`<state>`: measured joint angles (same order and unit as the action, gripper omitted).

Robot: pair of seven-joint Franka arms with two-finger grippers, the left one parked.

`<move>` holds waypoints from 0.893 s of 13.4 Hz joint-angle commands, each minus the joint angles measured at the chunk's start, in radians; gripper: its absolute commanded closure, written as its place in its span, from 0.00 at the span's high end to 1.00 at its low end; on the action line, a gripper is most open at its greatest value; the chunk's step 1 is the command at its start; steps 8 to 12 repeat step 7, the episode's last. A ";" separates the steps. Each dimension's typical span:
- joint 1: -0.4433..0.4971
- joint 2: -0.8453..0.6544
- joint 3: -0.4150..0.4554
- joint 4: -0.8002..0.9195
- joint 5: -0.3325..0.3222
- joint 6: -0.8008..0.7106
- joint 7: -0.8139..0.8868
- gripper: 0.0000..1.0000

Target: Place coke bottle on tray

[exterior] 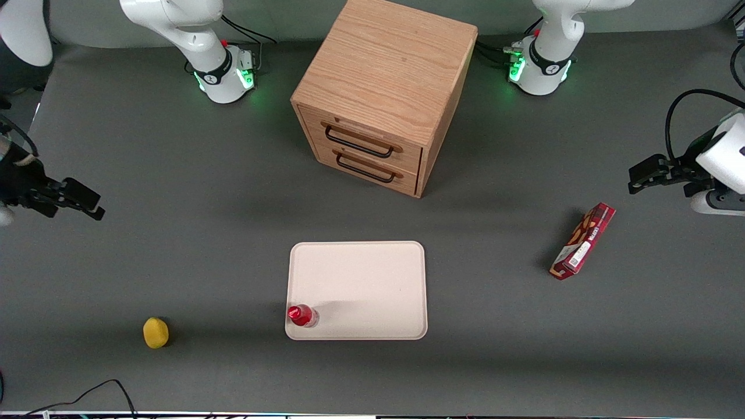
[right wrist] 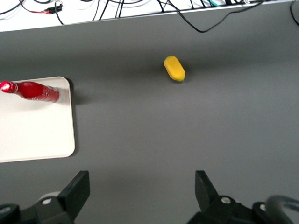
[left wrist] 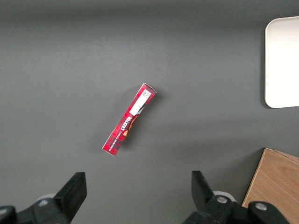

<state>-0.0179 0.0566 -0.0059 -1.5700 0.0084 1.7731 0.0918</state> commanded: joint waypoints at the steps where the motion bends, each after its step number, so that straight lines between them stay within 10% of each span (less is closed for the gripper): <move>1: -0.011 0.055 0.007 0.099 0.010 -0.066 -0.027 1.00; 12: -0.013 0.060 0.004 0.107 0.007 -0.069 -0.027 1.00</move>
